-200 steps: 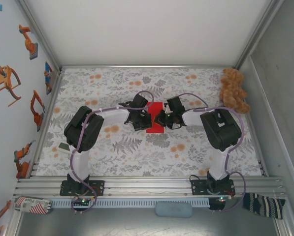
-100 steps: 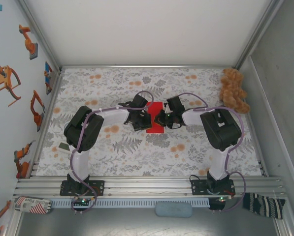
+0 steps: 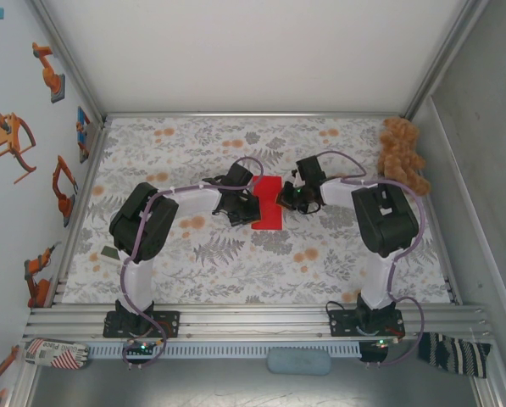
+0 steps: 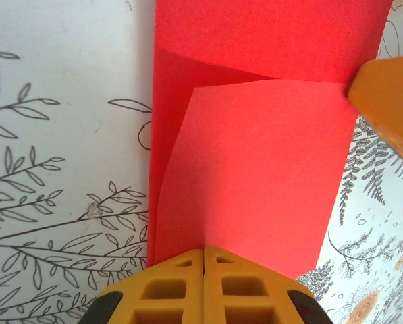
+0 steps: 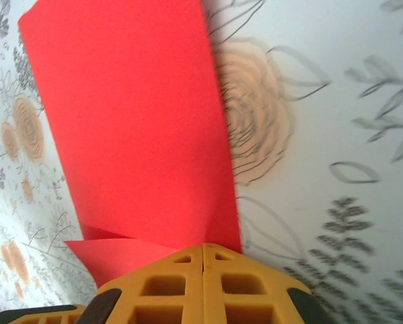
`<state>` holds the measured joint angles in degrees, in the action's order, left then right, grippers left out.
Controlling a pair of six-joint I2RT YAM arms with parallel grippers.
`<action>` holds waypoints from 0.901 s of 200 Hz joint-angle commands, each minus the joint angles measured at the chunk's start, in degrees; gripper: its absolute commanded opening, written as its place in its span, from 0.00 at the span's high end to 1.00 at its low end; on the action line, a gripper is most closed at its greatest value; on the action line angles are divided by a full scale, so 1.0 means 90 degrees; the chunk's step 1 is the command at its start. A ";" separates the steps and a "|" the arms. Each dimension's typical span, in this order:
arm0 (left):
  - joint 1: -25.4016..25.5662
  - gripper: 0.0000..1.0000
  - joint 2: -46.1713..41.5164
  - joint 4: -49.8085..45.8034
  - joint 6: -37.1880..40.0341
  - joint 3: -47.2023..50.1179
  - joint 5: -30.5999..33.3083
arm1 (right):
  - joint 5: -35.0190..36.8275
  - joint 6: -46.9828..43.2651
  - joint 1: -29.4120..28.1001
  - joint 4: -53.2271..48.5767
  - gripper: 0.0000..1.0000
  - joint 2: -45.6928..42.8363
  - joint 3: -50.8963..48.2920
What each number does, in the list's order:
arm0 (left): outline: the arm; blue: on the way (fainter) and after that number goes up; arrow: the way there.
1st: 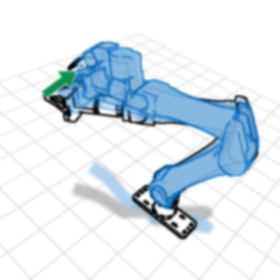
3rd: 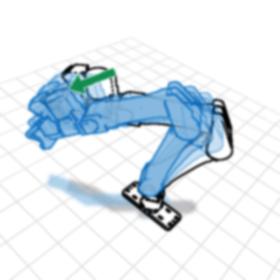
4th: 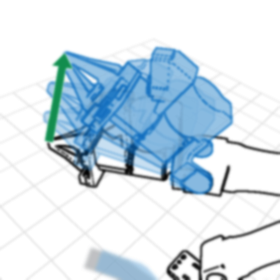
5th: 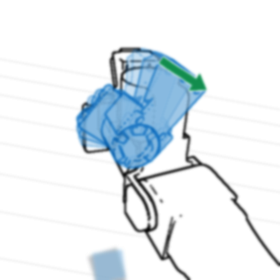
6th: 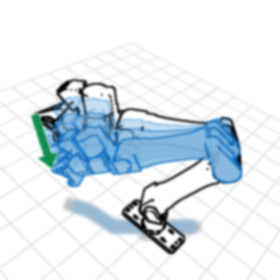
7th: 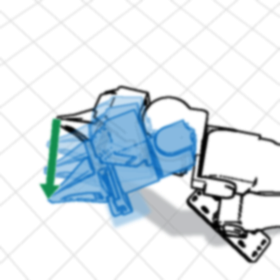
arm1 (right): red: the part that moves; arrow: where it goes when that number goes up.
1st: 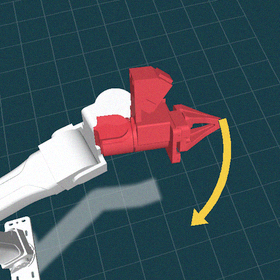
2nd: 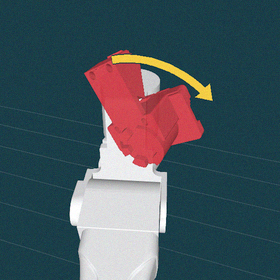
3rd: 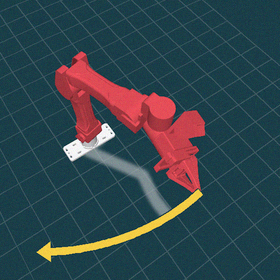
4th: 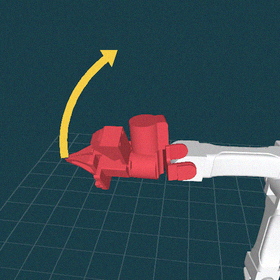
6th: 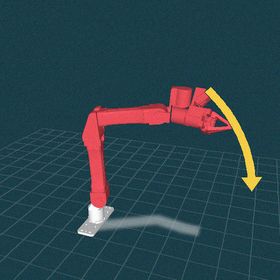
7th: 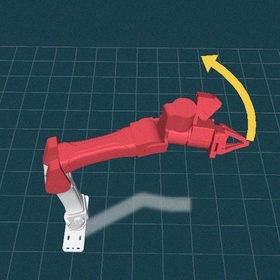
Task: Fold a paper plane with a square sheet of paper (pick it up from the middle)
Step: Fold the triangle a second time at the center of the table.
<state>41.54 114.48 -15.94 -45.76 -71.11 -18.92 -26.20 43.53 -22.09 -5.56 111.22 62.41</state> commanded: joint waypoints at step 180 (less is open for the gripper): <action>-0.0033 1.00 0.0161 -0.0514 0.0035 0.0172 0.0127 | -0.0151 -0.0307 -0.0619 -0.0134 1.00 0.0120 0.0204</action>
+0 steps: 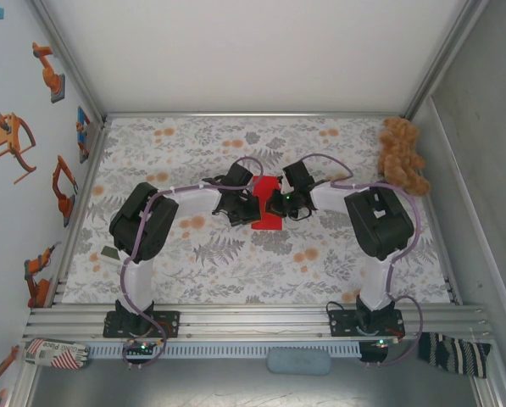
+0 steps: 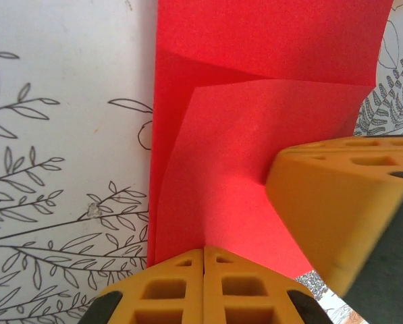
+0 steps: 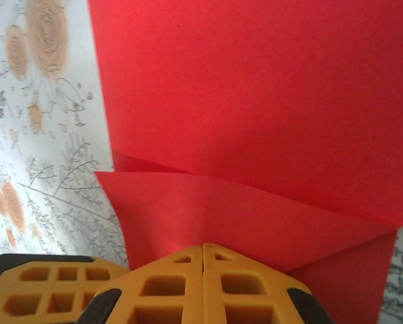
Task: Fold a paper plane with a square sheet of paper (pick it up from the middle)
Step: Fold the triangle a second time at the center of the table.
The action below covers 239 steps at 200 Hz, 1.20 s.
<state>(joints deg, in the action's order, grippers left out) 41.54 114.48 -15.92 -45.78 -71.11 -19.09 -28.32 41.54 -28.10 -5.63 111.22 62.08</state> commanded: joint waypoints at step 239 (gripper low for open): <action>-0.0058 1.00 0.0163 -0.0594 -0.0001 0.0040 0.0134 | -0.0400 0.0547 0.0111 0.0662 1.00 -0.0093 -0.0151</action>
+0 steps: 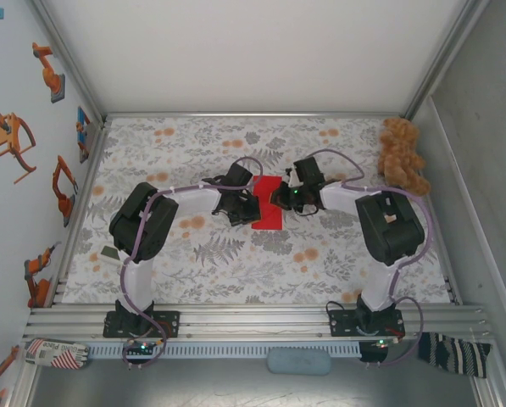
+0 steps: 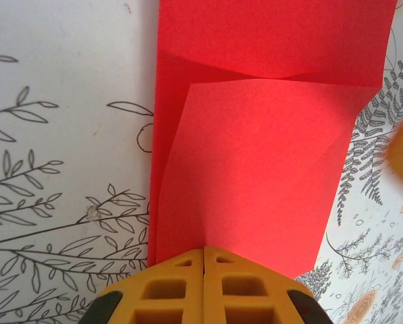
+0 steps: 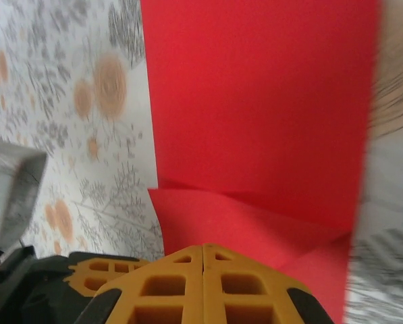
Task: Fold a paper plane with a square sheet of paper (pick it up from the middle)
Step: Fold the triangle a second time at the center of the table.
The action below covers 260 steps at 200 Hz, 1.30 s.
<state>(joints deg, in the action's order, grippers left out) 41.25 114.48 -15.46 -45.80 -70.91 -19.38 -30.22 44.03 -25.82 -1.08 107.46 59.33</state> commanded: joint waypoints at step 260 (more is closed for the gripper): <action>-0.0018 0.95 -0.0210 -0.0063 0.0367 0.0223 -0.0350 | 0.0769 -0.0013 -0.0121 -0.1491 1.00 0.1012 0.0525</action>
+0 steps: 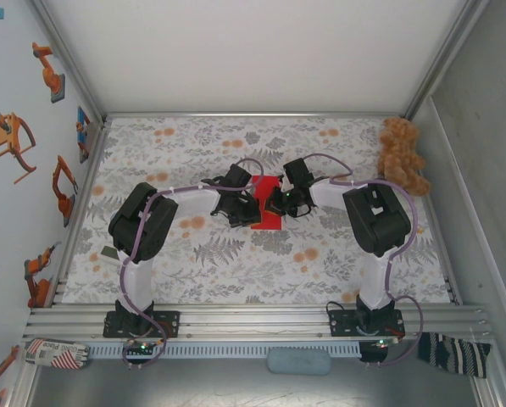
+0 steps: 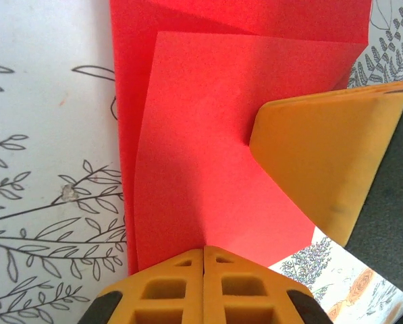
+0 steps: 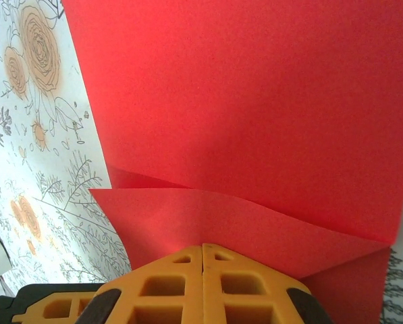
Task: Fold a paper plane with a square sheet of paper (pick it up from the middle)
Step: Fold the triangle a second time at the center of the table.
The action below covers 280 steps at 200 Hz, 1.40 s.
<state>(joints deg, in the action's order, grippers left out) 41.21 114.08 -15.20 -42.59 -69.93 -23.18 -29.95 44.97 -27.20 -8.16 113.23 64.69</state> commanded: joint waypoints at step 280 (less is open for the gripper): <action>-0.0616 0.97 -0.1343 0.0737 -0.0417 0.1935 -0.0672 | 0.0908 -0.0402 0.0034 -0.1003 1.00 0.0585 -0.0003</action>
<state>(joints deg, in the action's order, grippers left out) 36.16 105.03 -6.70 -44.34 -54.04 -28.36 -29.95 42.54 -27.20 -10.74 114.10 66.46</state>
